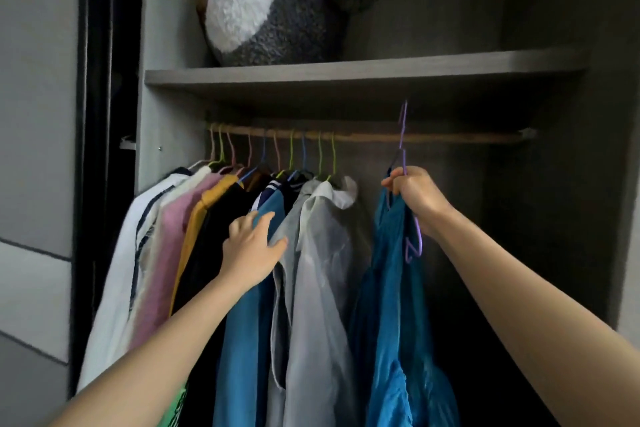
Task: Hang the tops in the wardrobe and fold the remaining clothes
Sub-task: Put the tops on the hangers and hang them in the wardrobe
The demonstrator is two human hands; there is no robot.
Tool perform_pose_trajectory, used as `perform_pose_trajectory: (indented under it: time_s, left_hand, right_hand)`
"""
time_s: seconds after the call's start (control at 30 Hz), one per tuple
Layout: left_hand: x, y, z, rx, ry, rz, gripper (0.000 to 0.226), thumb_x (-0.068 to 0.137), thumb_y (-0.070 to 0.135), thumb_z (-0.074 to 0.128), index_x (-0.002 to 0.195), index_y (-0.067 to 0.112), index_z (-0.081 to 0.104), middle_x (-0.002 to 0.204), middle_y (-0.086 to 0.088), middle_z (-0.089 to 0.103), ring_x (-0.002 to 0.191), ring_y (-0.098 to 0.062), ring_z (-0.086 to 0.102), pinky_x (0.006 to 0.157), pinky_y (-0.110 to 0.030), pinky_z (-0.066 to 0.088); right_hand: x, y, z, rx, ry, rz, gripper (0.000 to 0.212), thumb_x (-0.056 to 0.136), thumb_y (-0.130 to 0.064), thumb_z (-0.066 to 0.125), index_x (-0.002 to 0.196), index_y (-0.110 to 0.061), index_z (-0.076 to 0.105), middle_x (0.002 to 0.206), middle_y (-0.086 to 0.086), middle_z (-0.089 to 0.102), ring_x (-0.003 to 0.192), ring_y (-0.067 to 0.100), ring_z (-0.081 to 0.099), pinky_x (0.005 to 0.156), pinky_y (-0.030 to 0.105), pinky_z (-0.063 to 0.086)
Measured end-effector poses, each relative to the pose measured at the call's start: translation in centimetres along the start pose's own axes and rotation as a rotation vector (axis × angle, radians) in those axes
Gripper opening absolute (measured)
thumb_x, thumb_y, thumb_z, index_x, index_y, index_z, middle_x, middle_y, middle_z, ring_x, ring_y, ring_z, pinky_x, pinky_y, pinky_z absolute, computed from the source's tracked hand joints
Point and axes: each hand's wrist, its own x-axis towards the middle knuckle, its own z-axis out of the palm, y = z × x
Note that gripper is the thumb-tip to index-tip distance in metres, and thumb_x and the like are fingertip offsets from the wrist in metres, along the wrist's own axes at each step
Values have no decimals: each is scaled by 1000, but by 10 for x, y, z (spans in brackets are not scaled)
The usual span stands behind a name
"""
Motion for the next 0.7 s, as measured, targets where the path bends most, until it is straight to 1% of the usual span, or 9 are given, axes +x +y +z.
perform_pose_trajectory:
  time_s: [0.07, 0.13, 0.23, 0.27, 0.37, 0.43, 0.53, 0.6, 0.7]
  left_hand:
    - [23, -3, 6, -4, 3, 18, 59, 95, 43, 43, 147, 22, 24, 155, -3, 18, 140, -27, 13, 109, -42, 25]
    - [44, -6, 12, -7, 21, 43, 59, 95, 45, 42, 147, 22, 25, 155, -3, 19, 140, -28, 14, 110, -43, 26]
    - [73, -15, 17, -7, 21, 79, 59, 95, 45, 42, 146, 22, 25, 154, -3, 19, 140, -27, 13, 110, -42, 23]
    - [84, -19, 19, -5, 7, 97, 59, 95, 46, 42, 146, 23, 25, 155, -2, 19, 141, -26, 12, 110, -42, 22]
    - [102, -25, 20, 15, -22, 139, 58, 95, 48, 40, 147, 26, 23, 155, -2, 17, 141, -25, 11, 110, -42, 20]
    - [117, -35, 21, -15, -34, 164, 57, 95, 48, 40, 146, 28, 25, 155, -2, 19, 141, -25, 11, 110, -43, 20]
    - [123, -37, 21, -53, -65, 194, 57, 95, 47, 40, 146, 28, 24, 154, -2, 19, 141, -24, 10, 110, -42, 20]
    - [126, -41, 21, -48, -72, 227, 58, 95, 48, 40, 147, 27, 22, 155, -2, 17, 141, -24, 8, 110, -43, 19]
    - [127, -44, 22, -43, -82, 273, 59, 95, 49, 38, 147, 26, 20, 155, 0, 15, 142, -23, 7, 111, -43, 18]
  right_hand:
    - [23, 3, 8, -55, -2, 9, 18, 89, 0, 41, 88, -15, 51, 93, 3, 53, 100, 21, 49, 87, 32, 38]
    - [41, 6, 20, -105, 16, 18, 17, 90, -2, 42, 85, -16, 51, 94, 4, 53, 101, 22, 49, 89, 33, 38]
    - [62, 14, 41, -171, 41, 1, 22, 87, 1, 41, 72, -13, 48, 90, 13, 51, 89, 24, 48, 78, 31, 36]
    - [71, 17, 49, -182, 44, 0, 24, 87, 2, 40, 69, -13, 46, 87, 12, 49, 85, 23, 45, 74, 30, 34]
    - [86, 26, 62, -227, 47, 17, 17, 89, -1, 40, 76, -10, 48, 84, 12, 46, 79, 21, 42, 66, 30, 30]
    - [102, 30, 80, -264, 66, 22, 17, 90, -4, 40, 75, -10, 46, 83, 12, 47, 78, 21, 42, 64, 30, 29]
    - [110, 36, 96, -289, 85, 71, 16, 93, -7, 38, 82, -7, 50, 83, 11, 48, 71, 18, 44, 60, 29, 32]
    - [114, 39, 109, -277, 79, 81, 23, 94, -6, 37, 72, -11, 45, 75, 9, 43, 63, 14, 37, 56, 28, 28]
    - [115, 45, 124, -267, 68, 86, 32, 94, -3, 36, 64, -16, 38, 70, 3, 40, 65, 13, 37, 57, 25, 28]
